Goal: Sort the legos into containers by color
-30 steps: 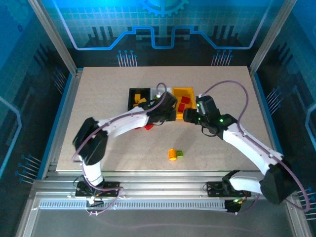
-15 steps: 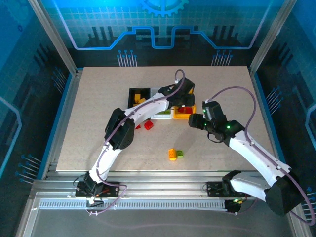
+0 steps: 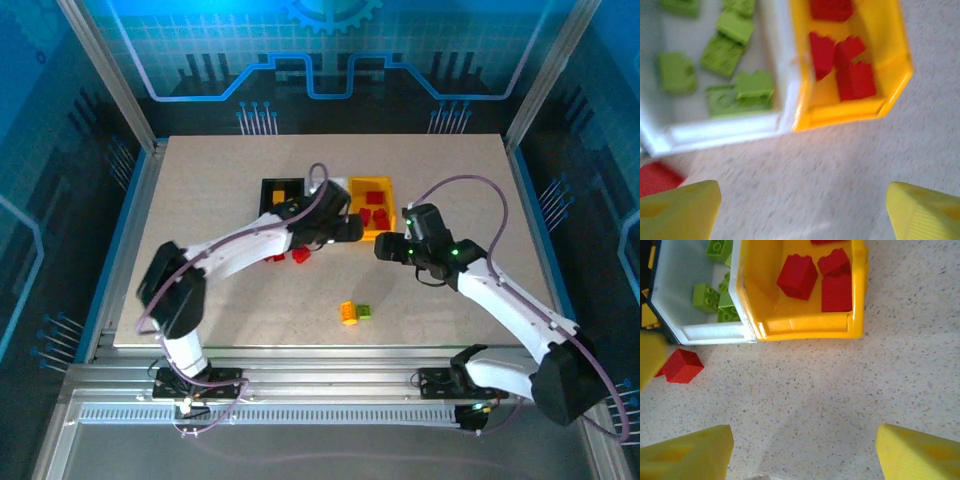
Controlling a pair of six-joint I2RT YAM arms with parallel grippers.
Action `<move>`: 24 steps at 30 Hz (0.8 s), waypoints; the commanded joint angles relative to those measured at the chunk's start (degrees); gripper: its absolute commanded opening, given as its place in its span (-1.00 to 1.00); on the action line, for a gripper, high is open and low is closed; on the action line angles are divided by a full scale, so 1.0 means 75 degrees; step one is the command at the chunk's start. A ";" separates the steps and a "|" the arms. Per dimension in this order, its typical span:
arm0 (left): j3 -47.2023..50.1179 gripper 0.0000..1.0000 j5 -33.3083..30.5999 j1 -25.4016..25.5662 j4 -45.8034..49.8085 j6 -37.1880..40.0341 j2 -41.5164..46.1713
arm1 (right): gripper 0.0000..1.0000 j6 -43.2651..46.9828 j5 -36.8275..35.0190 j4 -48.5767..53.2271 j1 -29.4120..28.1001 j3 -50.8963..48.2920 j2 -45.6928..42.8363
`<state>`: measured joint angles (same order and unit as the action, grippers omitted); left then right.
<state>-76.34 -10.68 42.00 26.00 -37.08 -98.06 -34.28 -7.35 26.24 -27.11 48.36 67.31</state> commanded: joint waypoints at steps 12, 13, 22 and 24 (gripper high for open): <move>0.2660 0.93 -0.0193 -0.0570 -0.1171 0.0822 0.0712 | 0.52 0.0092 -0.0015 -0.0329 -0.0530 0.0596 0.0664; 0.2699 0.93 -0.0279 -0.0571 -0.1365 0.0908 0.0691 | 0.52 0.0097 -0.0012 -0.0314 -0.0533 0.0586 0.0669; 0.2277 0.88 -0.0975 -0.0677 -0.2082 0.1440 -0.0195 | 0.52 0.0159 -0.0127 -0.0206 -0.0533 0.0538 0.0554; 0.2233 0.87 -0.1232 -0.0688 -0.2117 0.1449 -0.0336 | 0.52 0.0176 -0.0152 -0.0195 -0.0515 0.0513 0.0487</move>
<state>-57.78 -16.29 37.47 11.64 -28.10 -99.07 -33.63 -7.09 24.43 -30.44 51.35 71.70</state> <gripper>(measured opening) 0.935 0.760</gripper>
